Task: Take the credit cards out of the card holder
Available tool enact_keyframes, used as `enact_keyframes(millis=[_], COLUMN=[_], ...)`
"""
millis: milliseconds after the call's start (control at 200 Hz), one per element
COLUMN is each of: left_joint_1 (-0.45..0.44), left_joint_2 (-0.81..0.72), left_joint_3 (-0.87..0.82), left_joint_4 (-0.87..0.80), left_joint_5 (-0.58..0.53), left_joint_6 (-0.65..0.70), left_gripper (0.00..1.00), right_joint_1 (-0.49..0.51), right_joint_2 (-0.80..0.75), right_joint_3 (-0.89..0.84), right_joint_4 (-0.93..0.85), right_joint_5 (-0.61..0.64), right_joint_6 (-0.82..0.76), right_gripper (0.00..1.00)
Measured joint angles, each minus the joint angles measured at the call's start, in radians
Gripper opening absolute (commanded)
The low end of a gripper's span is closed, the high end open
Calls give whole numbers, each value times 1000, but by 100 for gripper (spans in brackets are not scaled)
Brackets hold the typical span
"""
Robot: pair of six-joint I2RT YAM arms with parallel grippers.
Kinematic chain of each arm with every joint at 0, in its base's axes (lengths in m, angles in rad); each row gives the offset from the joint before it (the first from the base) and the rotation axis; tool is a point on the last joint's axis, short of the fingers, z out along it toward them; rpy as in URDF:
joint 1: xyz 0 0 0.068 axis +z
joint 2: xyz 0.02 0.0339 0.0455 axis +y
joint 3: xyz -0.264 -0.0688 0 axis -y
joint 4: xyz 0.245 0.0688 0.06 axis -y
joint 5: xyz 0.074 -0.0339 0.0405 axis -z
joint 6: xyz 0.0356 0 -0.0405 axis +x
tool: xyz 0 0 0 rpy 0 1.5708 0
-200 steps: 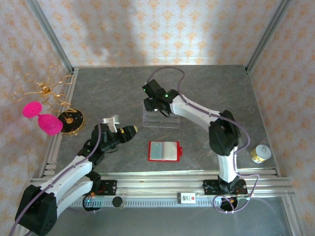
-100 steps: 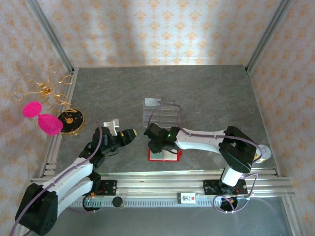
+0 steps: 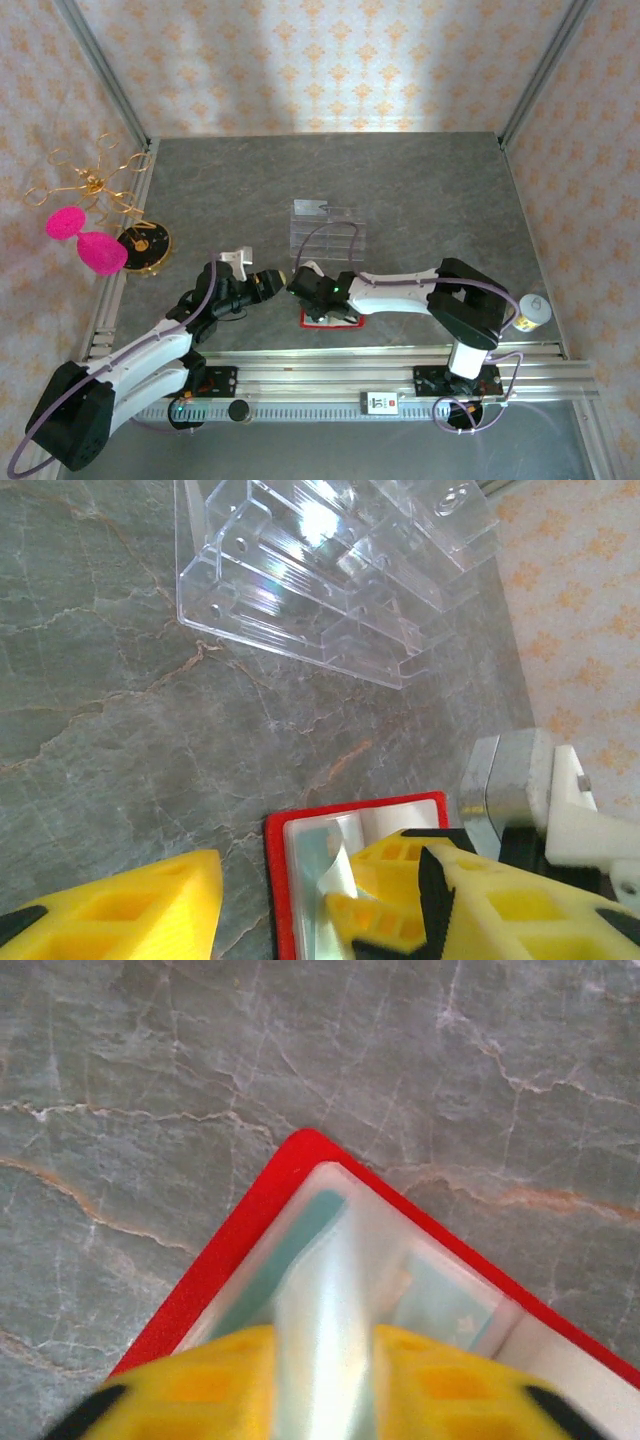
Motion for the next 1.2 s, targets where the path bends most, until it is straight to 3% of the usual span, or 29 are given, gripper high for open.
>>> enact_keyframes(millis=[60,210,390,561,756,881,926,1201], left_joint_1=[-10,-60,-122,-152,-186,-195,-200,-241], left_joint_2=[5,40,140,227,338,417,441,489], left_joint_3=[0,0,0,0,34,69,84,142], left_joint_4=[2,23,86,139,173,182,180,178], left_joint_5=[-3,-10,-12,-13,-13,-8,-2,42], left_joint_6=[-3,-16,-35,-47,-50,-39,-35,-20], left_gripper=[50,38,15,3,1,4,5,17], right_joint_1=[-3,-3,-3,-3,-3,-3,-3,-23], right_joint_2=[0,-11,-66,-108,-124,-157,-181,-413], right_joint_3=[-1,-26,-106,-150,-179,-210,-224,-306], right_joint_4=[4,68,180,259,315,343,349,349], right_joint_5=[12,13,-8,-21,-29,-28,-21,108], right_joint_6=[7,31,58,67,84,115,113,189], right_gripper=[0,0,0,0,0,32,38,39])
